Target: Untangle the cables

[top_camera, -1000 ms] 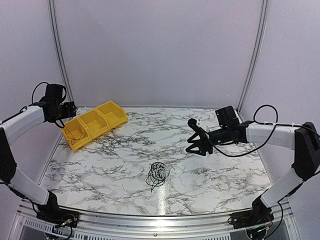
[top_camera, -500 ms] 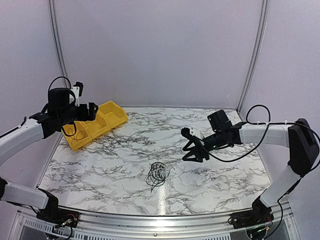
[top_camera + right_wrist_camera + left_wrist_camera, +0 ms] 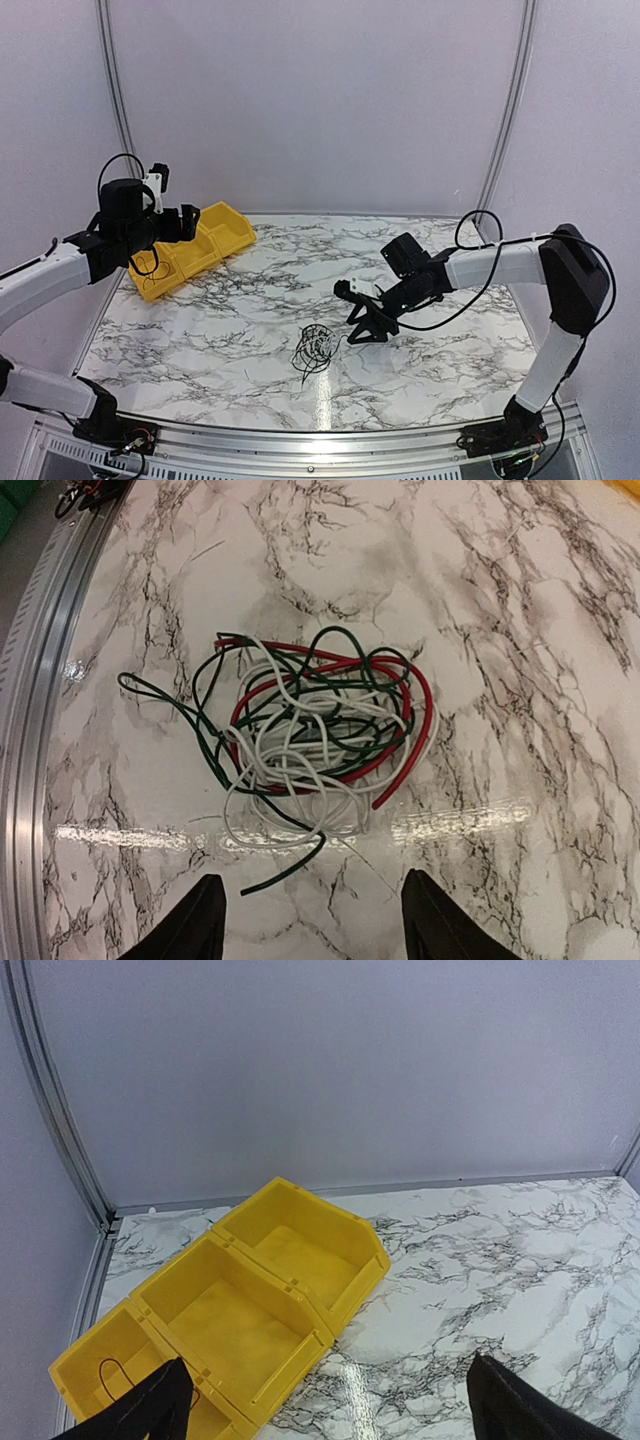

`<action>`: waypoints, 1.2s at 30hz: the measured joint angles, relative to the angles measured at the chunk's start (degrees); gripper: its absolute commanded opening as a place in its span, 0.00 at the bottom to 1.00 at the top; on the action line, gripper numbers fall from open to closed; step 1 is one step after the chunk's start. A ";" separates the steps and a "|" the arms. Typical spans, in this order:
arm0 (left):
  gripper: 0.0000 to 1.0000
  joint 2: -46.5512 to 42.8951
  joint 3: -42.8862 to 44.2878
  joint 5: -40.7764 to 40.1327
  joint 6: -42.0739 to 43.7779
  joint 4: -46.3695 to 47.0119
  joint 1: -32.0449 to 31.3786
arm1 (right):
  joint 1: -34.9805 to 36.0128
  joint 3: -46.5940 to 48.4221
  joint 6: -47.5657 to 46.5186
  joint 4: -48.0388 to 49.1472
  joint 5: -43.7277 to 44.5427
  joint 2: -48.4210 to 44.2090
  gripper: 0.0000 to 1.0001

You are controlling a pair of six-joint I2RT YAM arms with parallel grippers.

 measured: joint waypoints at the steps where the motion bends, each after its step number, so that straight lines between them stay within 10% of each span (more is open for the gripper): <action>1: 0.99 0.37 0.39 0.39 0.02 -0.33 0.11 | 0.48 0.26 0.20 -0.24 0.02 0.72 0.60; 13: 0.99 0.87 0.96 3.10 0.48 -1.29 0.37 | 1.70 3.93 4.70 -1.42 1.77 6.05 0.47; 25: 0.99 0.50 0.50 1.73 0.15 -1.03 0.37 | 1.70 4.22 6.16 -1.31 3.74 6.10 0.02; 31: 0.99 0.11 0.22 1.38 -4.00 -0.13 2.71 | 1.70 4.46 6.03 -1.31 4.74 5.44 0.00; 36: 0.72 -1.88 -3.34 12.37 -8.72 6.56 9.51 | 1.70 4.46 5.73 -1.44 4.87 1.57 0.00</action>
